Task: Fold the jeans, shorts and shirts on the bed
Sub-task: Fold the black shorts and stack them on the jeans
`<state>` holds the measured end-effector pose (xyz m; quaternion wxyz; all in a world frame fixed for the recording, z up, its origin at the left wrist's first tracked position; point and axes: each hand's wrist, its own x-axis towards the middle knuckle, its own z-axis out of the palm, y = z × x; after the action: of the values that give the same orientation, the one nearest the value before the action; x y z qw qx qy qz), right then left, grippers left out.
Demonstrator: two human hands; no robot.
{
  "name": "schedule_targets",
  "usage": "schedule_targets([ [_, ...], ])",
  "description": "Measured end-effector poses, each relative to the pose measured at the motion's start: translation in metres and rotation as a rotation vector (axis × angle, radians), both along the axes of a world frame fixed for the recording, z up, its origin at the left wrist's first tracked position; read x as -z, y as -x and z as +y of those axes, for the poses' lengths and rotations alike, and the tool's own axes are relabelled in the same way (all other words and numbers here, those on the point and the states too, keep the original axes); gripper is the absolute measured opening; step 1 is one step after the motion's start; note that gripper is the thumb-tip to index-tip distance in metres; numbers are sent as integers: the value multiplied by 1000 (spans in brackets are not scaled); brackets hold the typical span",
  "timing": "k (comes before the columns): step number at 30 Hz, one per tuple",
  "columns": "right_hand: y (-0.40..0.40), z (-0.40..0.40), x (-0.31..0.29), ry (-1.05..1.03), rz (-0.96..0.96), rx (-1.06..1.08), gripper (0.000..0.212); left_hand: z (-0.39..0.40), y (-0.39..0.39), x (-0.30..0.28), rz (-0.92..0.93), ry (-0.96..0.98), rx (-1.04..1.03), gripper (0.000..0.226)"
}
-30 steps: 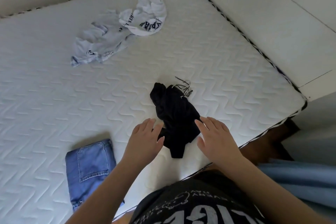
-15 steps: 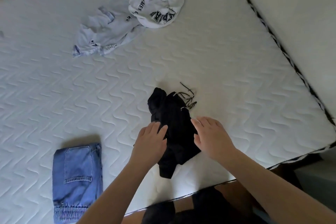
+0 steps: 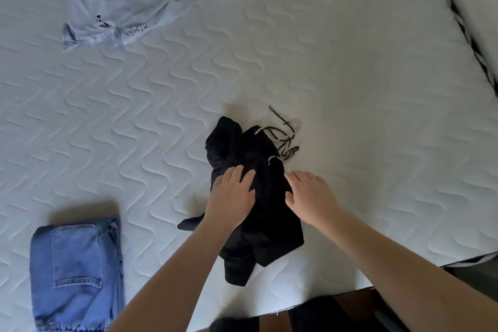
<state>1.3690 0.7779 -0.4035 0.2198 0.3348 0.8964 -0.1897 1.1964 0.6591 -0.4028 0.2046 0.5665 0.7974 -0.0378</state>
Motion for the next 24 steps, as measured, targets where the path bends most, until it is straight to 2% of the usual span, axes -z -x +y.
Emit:
schedule_targets([
  [4,17,17,43,71,12,138,50,21,9,41,25,65,-25,66],
  [8,33,31,82,233,-19,378,37,30,10,77,-83,174,-96,90],
  [11,42,37,102,332,35,581,31,23,10,96,-143,215,-179,103],
  [14,51,40,114,389,118,709,36,15,10,108,-162,167,-200,94],
  [17,67,32,121,540,189,753,22,12,6,113,-180,83,-224,72],
  [19,77,22,122,577,216,760,21,11,4,113,-204,51,-259,61],
  [22,82,10,120,590,291,737,14,7,7,111,-305,1,-361,52],
  [24,80,6,114,637,291,708,16,0,10,108,-409,-59,-443,47],
])
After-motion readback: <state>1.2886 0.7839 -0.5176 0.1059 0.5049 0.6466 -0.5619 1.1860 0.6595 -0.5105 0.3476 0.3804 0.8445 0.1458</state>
